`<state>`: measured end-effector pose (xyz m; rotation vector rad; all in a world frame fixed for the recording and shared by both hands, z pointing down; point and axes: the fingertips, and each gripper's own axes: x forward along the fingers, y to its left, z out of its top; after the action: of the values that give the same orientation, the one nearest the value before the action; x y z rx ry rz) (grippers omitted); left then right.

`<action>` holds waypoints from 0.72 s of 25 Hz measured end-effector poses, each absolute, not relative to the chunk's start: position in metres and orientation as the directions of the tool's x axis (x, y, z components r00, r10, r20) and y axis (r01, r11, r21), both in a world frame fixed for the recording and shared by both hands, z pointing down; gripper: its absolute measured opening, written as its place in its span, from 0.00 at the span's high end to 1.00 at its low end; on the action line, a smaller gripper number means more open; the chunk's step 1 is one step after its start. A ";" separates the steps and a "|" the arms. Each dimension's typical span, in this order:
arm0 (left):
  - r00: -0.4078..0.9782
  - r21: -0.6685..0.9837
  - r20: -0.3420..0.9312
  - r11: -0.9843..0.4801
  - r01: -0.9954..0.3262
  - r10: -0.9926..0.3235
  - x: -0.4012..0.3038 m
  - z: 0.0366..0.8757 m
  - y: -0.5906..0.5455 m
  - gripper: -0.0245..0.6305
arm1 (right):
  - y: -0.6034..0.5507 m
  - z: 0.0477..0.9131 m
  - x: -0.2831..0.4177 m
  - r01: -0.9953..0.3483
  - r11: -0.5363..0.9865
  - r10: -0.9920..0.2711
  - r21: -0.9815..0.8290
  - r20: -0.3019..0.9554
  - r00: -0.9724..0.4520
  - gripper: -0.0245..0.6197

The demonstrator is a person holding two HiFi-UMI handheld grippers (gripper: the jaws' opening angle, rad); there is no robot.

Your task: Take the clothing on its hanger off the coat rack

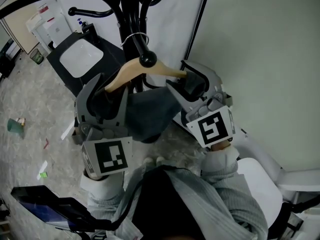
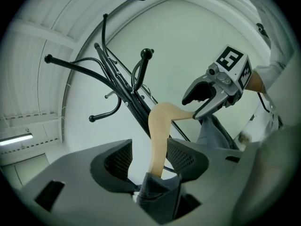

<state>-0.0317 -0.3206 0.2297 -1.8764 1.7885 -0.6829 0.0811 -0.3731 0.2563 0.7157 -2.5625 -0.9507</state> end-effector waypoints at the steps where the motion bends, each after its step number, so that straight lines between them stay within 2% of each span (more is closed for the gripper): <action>1: 0.023 -0.651 0.067 -0.061 -0.757 -0.998 -0.032 0.236 -0.324 0.63 | -0.375 0.260 0.080 -0.327 0.648 -0.553 0.688 0.130 -0.823 0.63; 5: -0.013 -0.709 0.169 -0.112 -0.696 -0.986 -0.032 0.265 -0.337 0.63 | -0.383 0.273 0.073 -0.274 0.626 -0.556 0.731 0.172 -0.813 0.64; 9: -0.021 -0.710 0.103 -0.059 -0.702 -0.994 -0.032 0.259 -0.341 0.63 | -0.386 0.279 0.068 -0.267 0.630 -0.549 0.729 0.176 -0.817 0.64; 11: -0.020 -0.709 0.090 -0.050 -0.703 -0.996 -0.032 0.256 -0.340 0.64 | -0.387 0.280 0.067 -0.276 0.625 -0.554 0.731 0.166 -0.816 0.70; 12: -0.021 -0.710 0.083 -0.044 -0.703 -0.996 -0.032 0.255 -0.339 0.67 | -0.387 0.279 0.067 -0.286 0.616 -0.560 0.734 0.152 -0.815 0.74; 13: -0.023 -0.713 0.076 -0.038 -0.701 -0.997 -0.032 0.254 -0.338 0.76 | -0.388 0.278 0.068 -0.296 0.608 -0.564 0.737 0.138 -0.814 0.78; 18: -0.033 -0.715 0.096 -0.046 -0.697 -0.995 -0.031 0.253 -0.335 0.78 | -0.386 0.275 0.069 -0.311 0.582 -0.578 0.751 0.113 -0.808 0.80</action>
<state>-0.0309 -0.3354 0.2534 -1.7879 1.7734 -0.8514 0.0688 -0.3863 0.2753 0.7223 -2.4694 -1.0753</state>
